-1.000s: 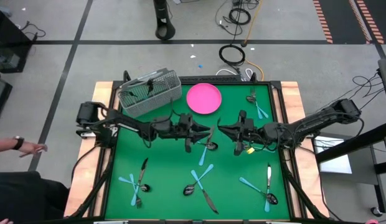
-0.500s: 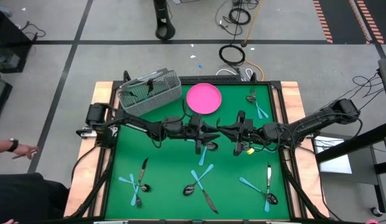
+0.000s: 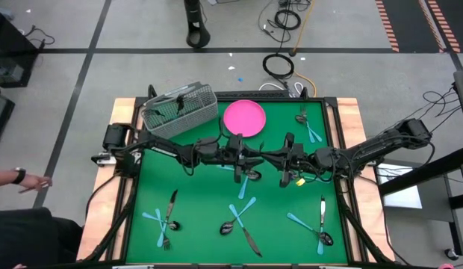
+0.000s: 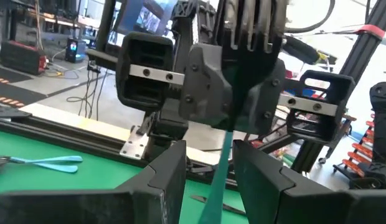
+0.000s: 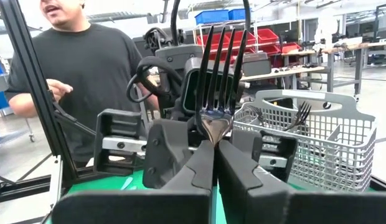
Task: Sort silverware
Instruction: Put the blue fork into the gray silverware holder, then adjust the blue spoon on the table
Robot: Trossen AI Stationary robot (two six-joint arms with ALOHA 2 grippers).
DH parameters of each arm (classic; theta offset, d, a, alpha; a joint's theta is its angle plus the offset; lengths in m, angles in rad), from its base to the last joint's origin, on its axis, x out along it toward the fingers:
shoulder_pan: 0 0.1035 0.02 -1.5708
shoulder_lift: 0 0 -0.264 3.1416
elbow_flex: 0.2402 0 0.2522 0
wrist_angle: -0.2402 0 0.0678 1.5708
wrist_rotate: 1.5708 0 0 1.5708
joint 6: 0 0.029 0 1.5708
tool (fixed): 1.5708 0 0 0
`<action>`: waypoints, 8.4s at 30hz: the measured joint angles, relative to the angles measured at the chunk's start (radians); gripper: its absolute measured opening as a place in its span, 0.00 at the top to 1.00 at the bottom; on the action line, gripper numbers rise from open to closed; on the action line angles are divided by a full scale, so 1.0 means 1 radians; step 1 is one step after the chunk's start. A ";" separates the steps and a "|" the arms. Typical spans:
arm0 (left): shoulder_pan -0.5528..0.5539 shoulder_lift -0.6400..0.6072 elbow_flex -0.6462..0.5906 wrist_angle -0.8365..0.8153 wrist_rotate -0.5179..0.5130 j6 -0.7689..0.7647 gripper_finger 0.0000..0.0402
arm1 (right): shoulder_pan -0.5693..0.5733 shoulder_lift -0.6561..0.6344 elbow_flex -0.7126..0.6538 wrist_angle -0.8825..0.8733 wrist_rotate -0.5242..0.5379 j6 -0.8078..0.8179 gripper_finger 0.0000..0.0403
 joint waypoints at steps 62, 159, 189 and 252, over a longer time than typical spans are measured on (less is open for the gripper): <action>0.014 -0.224 0.027 -0.439 -0.283 0.203 0.98 | 0.010 -0.272 -0.001 -0.405 -0.001 -0.020 0.60; 0.234 -0.893 -0.367 -0.959 -0.614 -0.138 0.74 | 0.009 -0.228 0.000 -0.456 0.002 0.004 0.60; -0.054 -0.314 -0.042 -0.884 -0.390 -0.015 0.74 | -0.005 -0.236 0.000 -0.731 0.236 0.179 0.60; 0.003 -0.342 -0.057 -0.972 -0.371 0.175 0.74 | -1.185 0.456 0.374 -1.462 -0.182 0.076 0.60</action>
